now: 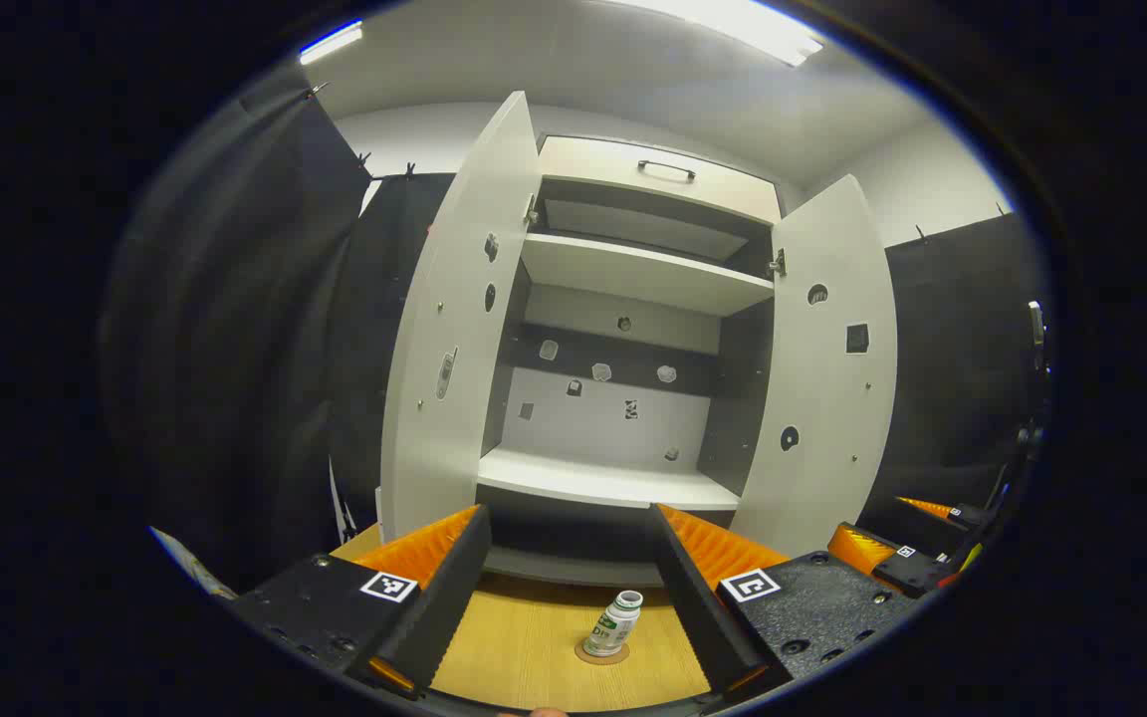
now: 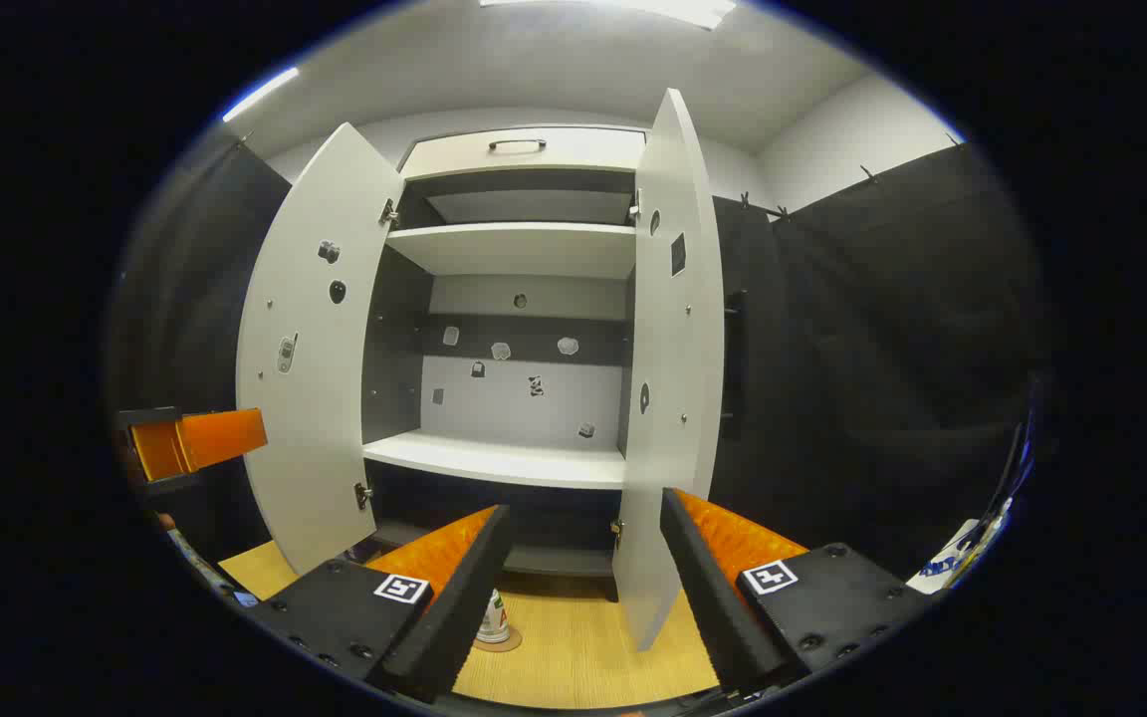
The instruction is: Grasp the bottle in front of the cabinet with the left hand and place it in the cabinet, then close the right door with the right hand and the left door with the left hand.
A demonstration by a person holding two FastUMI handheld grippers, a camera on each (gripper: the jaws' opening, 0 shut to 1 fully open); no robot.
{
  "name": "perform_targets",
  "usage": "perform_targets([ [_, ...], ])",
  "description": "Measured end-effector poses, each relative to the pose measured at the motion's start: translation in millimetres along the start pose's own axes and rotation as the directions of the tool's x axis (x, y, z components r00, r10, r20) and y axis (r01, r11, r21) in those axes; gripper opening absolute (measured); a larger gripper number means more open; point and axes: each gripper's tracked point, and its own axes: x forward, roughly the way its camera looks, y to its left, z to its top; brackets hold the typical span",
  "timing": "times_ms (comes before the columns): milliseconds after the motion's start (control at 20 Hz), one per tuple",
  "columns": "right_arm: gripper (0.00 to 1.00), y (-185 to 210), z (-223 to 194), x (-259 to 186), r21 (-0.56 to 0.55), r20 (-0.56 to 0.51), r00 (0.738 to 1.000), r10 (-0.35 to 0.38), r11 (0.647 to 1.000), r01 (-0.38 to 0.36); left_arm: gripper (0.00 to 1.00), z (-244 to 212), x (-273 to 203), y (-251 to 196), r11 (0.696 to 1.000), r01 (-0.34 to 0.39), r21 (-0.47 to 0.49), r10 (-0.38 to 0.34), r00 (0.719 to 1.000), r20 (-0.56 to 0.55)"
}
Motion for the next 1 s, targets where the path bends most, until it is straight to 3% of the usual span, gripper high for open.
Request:
perform_targets([
  [1000, 0.98, 4, 5, -10, -0.005, 0.003, 1.0, 0.015, 1.0, -0.015, 0.95, -5, -15, 2, 1.0, -0.021, -0.007, 0.021, 1.0, -0.007],
])
